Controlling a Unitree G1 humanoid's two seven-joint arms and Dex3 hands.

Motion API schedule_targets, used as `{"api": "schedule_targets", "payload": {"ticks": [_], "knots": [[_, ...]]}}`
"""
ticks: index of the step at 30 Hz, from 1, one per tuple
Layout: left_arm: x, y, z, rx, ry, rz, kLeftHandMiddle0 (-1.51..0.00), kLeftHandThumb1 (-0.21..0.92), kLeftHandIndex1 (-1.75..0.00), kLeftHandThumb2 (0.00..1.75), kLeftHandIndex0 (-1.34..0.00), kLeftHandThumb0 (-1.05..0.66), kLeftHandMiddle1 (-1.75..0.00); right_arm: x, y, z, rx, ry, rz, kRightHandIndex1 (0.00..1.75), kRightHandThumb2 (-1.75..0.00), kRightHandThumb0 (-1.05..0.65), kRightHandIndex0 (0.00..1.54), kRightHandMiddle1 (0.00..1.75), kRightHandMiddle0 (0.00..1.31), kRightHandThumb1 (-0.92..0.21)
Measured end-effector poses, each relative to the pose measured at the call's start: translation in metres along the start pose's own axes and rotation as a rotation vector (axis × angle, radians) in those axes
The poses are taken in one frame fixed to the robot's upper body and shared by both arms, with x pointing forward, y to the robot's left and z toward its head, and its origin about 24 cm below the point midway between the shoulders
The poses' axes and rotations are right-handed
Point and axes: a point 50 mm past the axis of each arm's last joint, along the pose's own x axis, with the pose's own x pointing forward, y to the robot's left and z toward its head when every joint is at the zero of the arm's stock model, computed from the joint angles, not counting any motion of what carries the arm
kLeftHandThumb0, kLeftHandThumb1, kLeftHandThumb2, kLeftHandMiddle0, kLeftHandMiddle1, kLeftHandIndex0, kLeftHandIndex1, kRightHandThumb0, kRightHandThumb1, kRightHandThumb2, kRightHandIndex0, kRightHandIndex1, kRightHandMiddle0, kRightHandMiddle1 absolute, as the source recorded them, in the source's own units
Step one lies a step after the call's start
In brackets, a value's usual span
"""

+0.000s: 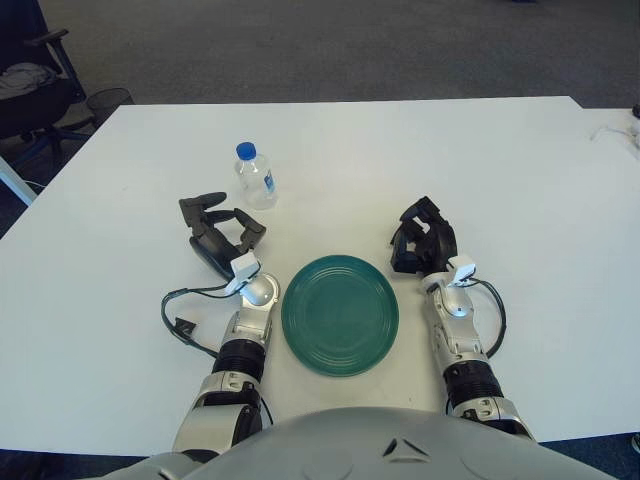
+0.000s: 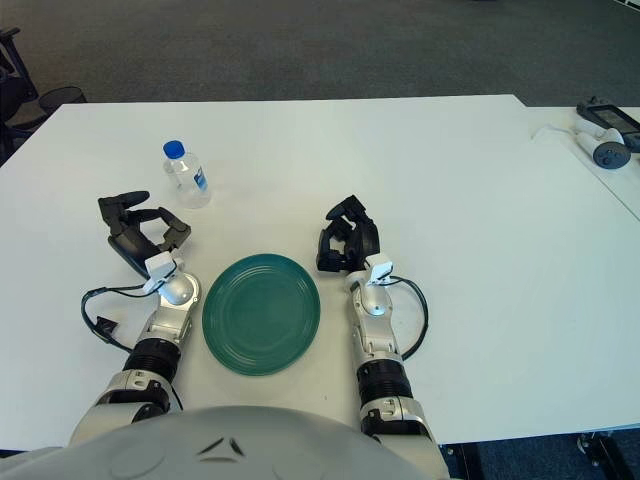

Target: Put the bottle into the plate.

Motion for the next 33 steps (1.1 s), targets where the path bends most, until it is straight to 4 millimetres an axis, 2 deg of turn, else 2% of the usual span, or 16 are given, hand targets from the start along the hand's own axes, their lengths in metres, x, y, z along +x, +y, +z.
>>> {"api": "schedule_targets", "payload": {"ticks": [11, 17, 18, 19, 20, 21, 22, 24, 26, 32, 33], "knots": [[-0.001, -0.001, -0.005, 0.057, 0.035, 0.026, -0.41, 0.6, -1.62, 0.95, -0.27, -0.01, -1.75, 0.001, -0.001, 0.0, -0.002, 0.001, -0.001, 1.7, -1.54, 0.0, 0.78, 1.75, 0.53, -0.12], [-0.004, -0.005, -0.007, 0.101, 0.052, -0.04, -0.34, 0.7, -1.63, 0.82, -0.22, -0.01, -1.75, 0.002, -0.001, 0.0, -0.003, 0.001, -0.002, 1.71, -1.54, 0.0, 0.77, 1.75, 0.53, -0.12], [-0.004, -0.006, -0.007, 0.107, 0.056, -0.058, -0.22, 0.75, -1.67, 0.75, -0.23, -0.14, -1.75, 0.002, -0.002, 0.0, -0.003, 0.001, -0.001, 1.72, -1.55, 0.0, 0.77, 1.75, 0.53, -0.12], [-0.005, -0.007, -0.008, 0.111, 0.062, -0.078, -0.17, 0.77, -1.69, 0.72, -0.23, -0.18, -1.75, 0.002, -0.002, 0.0, -0.003, 0.001, -0.001, 1.72, -1.55, 0.0, 0.77, 1.75, 0.53, -0.12], [-0.005, -0.007, -0.008, 0.116, 0.068, -0.098, -0.14, 0.79, -1.7, 0.69, -0.23, -0.22, -1.69, 0.002, -0.002, 0.0, -0.003, 0.001, 0.0, 1.72, -1.55, 0.0, 0.77, 1.75, 0.53, -0.12], [-0.006, -0.007, -0.009, 0.12, 0.075, -0.12, -0.09, 0.81, -1.68, 0.62, -0.18, -0.36, -1.57, 0.002, -0.002, 0.0, -0.003, 0.001, 0.002, 1.72, -1.55, 0.0, 0.77, 1.75, 0.53, -0.12], [-0.006, -0.007, -0.009, 0.121, 0.087, -0.145, -0.06, 0.83, -1.64, 0.5, -0.11, -0.52, -1.47, 0.002, -0.001, 0.0, -0.003, 0.001, 0.004, 1.72, -1.55, 0.0, 0.77, 1.75, 0.53, -0.12], [-0.007, -0.007, -0.01, 0.122, 0.108, -0.187, -0.03, 0.87, -1.55, 0.35, -0.06, -0.67, -1.35, 0.002, -0.002, 0.0, -0.004, 0.002, 0.005, 1.72, -1.55, 0.0, 0.77, 1.75, 0.53, -0.12], [-0.008, -0.007, -0.011, 0.114, 0.124, -0.22, -0.01, 0.9, -1.31, 0.23, -0.02, -0.82, -1.15, 0.002, -0.002, 0.0, -0.004, 0.003, 0.005, 1.72, -1.54, 0.0, 0.77, 1.75, 0.52, -0.12], [-0.007, -0.009, -0.014, 0.092, 0.15, -0.316, 0.0, 0.92, -0.74, 0.11, 0.0, -0.98, -0.76, 0.002, -0.002, -0.001, -0.004, 0.004, 0.005, 1.72, -1.54, 0.0, 0.77, 1.75, 0.52, -0.12], [-0.007, -0.009, -0.014, 0.092, 0.148, -0.33, 0.0, 0.92, -0.71, 0.11, 0.0, -0.99, -0.74, 0.002, -0.002, -0.001, -0.004, 0.004, 0.005, 1.72, -1.54, 0.0, 0.77, 1.75, 0.52, -0.12]]}}
